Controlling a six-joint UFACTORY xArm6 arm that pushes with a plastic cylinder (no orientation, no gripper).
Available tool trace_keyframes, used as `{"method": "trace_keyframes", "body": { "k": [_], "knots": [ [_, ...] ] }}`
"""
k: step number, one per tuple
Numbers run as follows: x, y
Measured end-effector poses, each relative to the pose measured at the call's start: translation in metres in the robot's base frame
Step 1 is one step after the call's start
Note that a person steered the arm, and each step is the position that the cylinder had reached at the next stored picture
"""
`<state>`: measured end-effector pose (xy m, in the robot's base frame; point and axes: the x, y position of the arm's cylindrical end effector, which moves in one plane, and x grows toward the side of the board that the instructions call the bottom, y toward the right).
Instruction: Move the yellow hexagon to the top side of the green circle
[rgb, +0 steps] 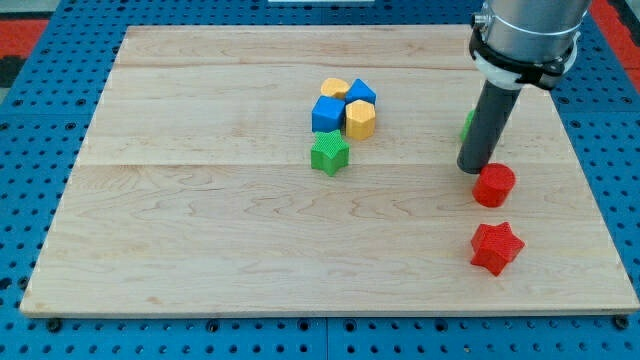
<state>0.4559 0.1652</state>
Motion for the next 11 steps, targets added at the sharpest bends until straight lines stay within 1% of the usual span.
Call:
{"method": "trace_keyframes", "body": {
  "k": [1, 2, 3, 4, 5, 6, 7, 8, 9, 11],
  "knots": [
    [-0.009, -0.049],
    [-0.012, -0.126],
    [-0.047, -0.152],
    [-0.065, -0.174],
    [-0.069, -0.118],
    [-0.085, -0.08],
    [-0.12, -0.079],
    [-0.123, -0.055],
    [-0.125, -0.053],
    [-0.118, -0.003]
  ]
}}
